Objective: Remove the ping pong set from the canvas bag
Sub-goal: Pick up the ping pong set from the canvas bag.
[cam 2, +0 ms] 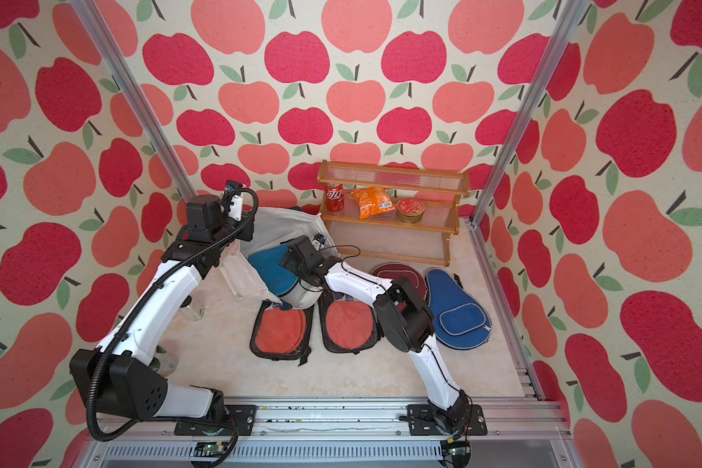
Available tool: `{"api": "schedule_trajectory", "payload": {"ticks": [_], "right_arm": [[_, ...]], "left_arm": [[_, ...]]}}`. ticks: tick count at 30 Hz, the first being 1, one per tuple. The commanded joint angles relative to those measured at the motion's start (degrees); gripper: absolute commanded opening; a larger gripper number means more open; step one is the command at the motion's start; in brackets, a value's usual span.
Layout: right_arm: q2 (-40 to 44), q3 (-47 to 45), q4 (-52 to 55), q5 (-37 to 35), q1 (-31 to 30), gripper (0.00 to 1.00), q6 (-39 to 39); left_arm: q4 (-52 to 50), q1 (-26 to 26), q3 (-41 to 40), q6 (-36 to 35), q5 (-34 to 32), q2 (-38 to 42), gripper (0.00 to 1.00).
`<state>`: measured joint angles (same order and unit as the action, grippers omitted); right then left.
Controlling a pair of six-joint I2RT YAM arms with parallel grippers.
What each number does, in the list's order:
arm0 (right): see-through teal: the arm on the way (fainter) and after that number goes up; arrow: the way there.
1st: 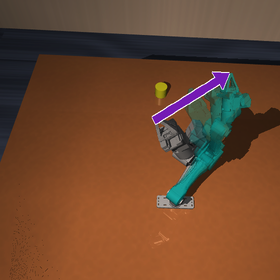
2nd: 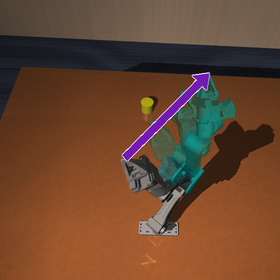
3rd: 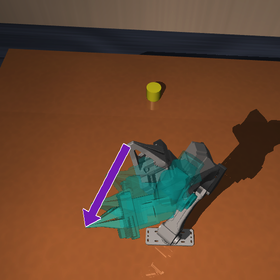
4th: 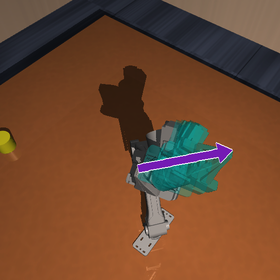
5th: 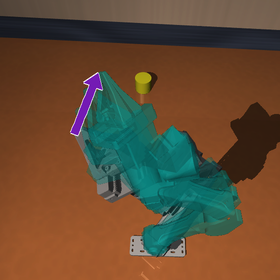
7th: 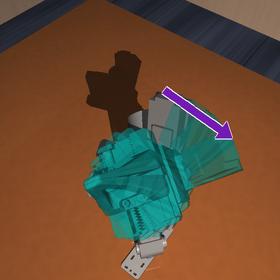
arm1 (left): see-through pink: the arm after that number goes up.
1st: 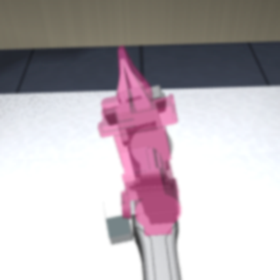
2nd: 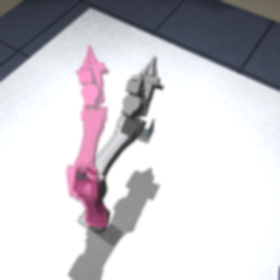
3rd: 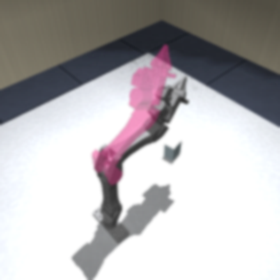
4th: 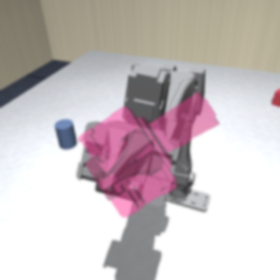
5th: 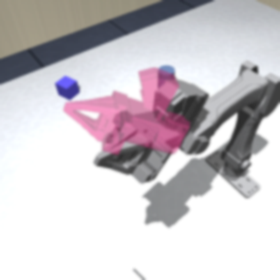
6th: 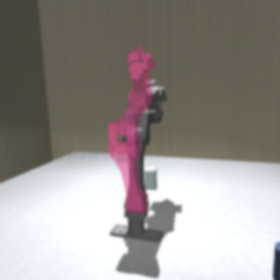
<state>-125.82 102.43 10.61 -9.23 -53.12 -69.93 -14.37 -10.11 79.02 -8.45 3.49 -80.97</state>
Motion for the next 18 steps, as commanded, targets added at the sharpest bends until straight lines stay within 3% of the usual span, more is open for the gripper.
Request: {"api": "schedule_trajectory", "payload": {"ticks": [1, 7, 18], "right_arm": [[-2.56, 1.84, 5.48, -1.63, 0.71, 0.93, -1.07], [-5.03, 4.12, 6.93, -1.04, 1.35, 0.99, -1.94], [-10.24, 5.50, -0.11, 5.70, 3.53, 0.99, -4.31]], "left_arm": [[5.58, -0.95, -0.27, 1.61, -0.76, 2.60, 0.00], [5.53, -2.14, -1.15, 2.23, -1.29, 3.78, 0.00], [5.19, -4.47, -0.43, 2.99, -1.03, 4.70, 0.00]]}}
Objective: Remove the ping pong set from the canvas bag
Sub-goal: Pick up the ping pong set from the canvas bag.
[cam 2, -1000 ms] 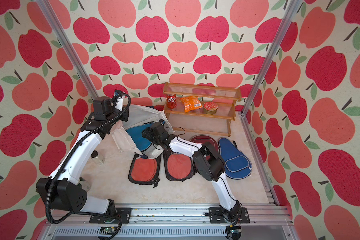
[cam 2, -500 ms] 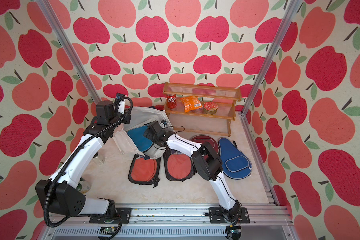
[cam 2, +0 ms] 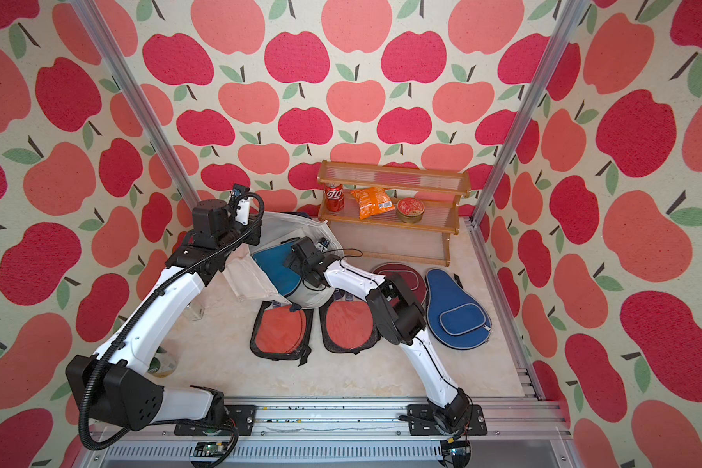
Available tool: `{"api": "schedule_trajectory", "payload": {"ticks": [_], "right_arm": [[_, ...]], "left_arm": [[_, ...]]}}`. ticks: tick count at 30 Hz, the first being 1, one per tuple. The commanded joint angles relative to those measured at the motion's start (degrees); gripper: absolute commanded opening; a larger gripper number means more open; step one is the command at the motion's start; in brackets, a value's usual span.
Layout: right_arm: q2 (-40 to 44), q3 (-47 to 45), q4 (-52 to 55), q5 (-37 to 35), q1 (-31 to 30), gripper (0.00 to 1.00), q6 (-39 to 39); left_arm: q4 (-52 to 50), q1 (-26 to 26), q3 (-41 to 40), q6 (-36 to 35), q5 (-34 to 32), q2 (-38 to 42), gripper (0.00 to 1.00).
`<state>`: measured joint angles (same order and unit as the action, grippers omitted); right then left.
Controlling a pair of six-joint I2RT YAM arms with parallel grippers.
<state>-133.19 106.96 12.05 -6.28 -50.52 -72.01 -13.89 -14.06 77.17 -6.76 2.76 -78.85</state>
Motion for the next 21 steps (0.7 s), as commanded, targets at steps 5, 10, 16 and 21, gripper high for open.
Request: {"api": "schedule_trajectory", "payload": {"ticks": [5, 10, 16, 21], "right_arm": [[-5.25, 1.11, -7.99, 5.63, 1.30, 0.99, -4.29], [-7.50, 1.33, -16.95, 7.89, 1.48, 0.96, -5.19], [-7.60, -1.24, -29.79, 8.89, 1.48, 0.71, -5.96], [-7.22, -2.01, -36.70, 9.96, 1.37, 0.44, -7.05]], "left_arm": [[4.13, -1.22, 3.02, 1.91, 0.75, 2.46, 0.00], [3.54, -1.40, 4.26, 3.47, 2.74, 2.31, 0.00], [2.82, -1.84, 4.16, 3.44, 2.48, 2.53, 0.00], [2.56, -1.85, 2.90, 3.33, 1.25, 2.82, 0.00]]}}
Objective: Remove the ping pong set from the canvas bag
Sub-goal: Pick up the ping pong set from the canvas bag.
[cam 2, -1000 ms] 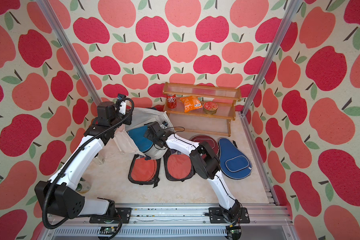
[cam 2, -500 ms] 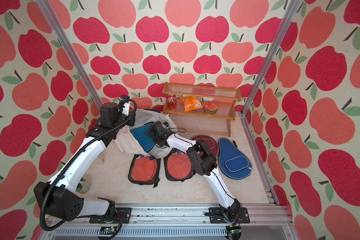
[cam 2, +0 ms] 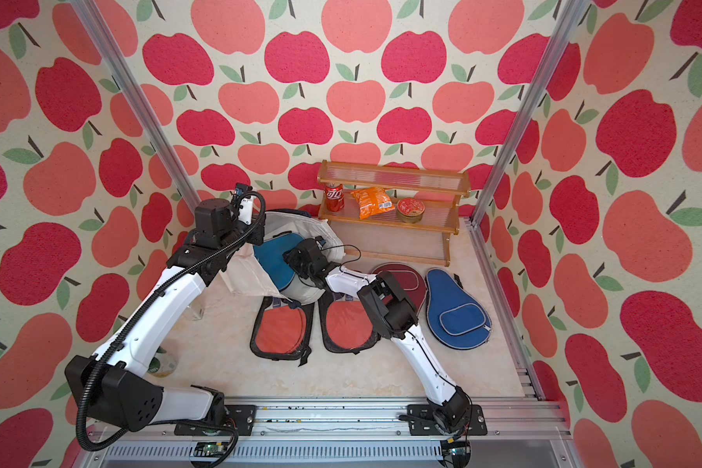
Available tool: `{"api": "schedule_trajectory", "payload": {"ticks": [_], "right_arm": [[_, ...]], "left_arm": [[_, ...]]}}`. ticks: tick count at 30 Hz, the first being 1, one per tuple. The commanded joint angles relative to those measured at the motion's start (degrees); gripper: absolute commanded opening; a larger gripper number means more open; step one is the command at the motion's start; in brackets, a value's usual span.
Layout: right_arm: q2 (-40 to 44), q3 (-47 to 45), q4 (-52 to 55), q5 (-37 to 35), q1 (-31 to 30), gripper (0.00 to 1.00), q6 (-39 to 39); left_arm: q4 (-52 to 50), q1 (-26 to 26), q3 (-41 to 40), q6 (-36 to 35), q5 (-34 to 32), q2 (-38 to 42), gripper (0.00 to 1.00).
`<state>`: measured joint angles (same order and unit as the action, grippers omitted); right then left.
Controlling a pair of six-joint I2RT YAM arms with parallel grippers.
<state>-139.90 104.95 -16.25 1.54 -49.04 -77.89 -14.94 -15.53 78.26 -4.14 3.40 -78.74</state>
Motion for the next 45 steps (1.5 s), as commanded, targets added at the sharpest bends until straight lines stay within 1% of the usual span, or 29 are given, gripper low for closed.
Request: {"api": "schedule_trajectory", "payload": {"ticks": [1, 6, 9, 13, 20, 25, 35, 39, 45], "right_arm": [[-0.36, -0.08, -9.07, 2.28, -0.11, 0.40, -1.17], [0.74, -0.15, -11.91, 2.54, -0.27, 0.17, -0.62], [1.60, -0.01, -12.09, 2.51, -0.40, 0.08, -0.35], [2.58, 0.25, -12.30, 2.50, -0.69, 0.00, 0.47], [5.07, 0.26, -12.12, 2.16, -1.63, 0.00, 2.96], [7.88, 0.00, -11.59, 1.22, -2.68, 0.00, 6.64], [14.52, -0.74, -8.80, -2.68, -5.22, 0.00, 20.10], [16.95, -1.90, -8.91, -4.29, -5.89, 0.00, 24.80], [20.83, -2.79, -9.68, -6.74, -6.25, 0.00, 32.91]], "left_arm": [[3.52, -0.36, 1.72, 0.63, 0.35, 2.71, 0.00], [3.34, -0.30, 0.53, -0.21, -1.22, 2.72, 0.00], [3.25, -0.22, -0.10, -0.27, -2.03, 2.88, 0.00], [3.69, 0.45, -1.52, 0.23, -2.78, 3.48, 0.00], [3.12, 2.35, -2.54, 1.36, -3.96, 3.77, 0.00], [2.63, 4.46, -2.48, 2.83, -6.00, 3.51, 0.00], [0.64, 11.27, -0.15, 9.49, -7.88, 0.43, 0.00], [0.12, 15.00, 1.21, 13.09, -6.17, -2.43, 0.00], [1.22, 18.60, 3.09, 17.03, -3.42, -6.09, 0.00]]}}
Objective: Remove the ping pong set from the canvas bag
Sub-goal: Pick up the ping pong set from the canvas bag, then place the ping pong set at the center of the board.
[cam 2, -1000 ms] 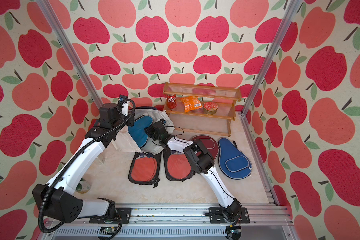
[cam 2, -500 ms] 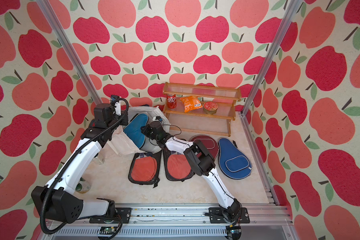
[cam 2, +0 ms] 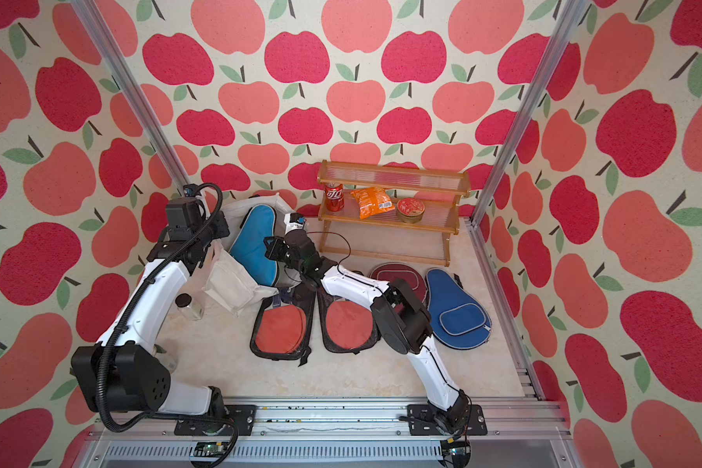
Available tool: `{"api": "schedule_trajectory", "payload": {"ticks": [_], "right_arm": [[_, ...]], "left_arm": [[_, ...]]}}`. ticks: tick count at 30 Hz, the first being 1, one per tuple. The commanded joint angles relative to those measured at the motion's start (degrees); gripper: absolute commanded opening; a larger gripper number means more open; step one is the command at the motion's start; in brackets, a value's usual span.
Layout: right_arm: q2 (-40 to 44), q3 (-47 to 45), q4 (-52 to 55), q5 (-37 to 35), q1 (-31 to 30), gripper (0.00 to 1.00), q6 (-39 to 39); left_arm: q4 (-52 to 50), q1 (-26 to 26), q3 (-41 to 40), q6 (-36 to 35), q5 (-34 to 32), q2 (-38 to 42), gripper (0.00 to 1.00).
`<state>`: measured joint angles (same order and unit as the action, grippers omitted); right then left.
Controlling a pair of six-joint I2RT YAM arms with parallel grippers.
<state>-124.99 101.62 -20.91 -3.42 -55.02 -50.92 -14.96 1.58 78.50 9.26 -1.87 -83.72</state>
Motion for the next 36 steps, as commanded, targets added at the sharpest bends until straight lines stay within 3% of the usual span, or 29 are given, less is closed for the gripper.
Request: {"api": "schedule_trajectory", "payload": {"ticks": [1, 12, 19, 36], "right_arm": [[6.51, 0.46, -5.03, -2.13, -0.26, 0.00, 7.12], [11.94, 2.22, -5.29, -7.79, -0.26, 0.00, 22.89], [14.50, 1.95, -5.04, -10.63, 0.31, 0.00, 28.41], [25.70, -8.39, -7.19, -17.36, 0.62, 0.00, 39.92]], "left_arm": [[1.38, 2.15, 3.34, 4.15, 2.14, -1.73, 0.00], [0.86, 6.13, 10.66, 8.08, 4.29, -10.46, 0.00], [-1.65, 8.03, 16.32, 8.61, 3.52, -16.40, 0.00], [-13.67, 12.81, 33.23, 14.27, 5.43, -30.54, 0.00]]}}
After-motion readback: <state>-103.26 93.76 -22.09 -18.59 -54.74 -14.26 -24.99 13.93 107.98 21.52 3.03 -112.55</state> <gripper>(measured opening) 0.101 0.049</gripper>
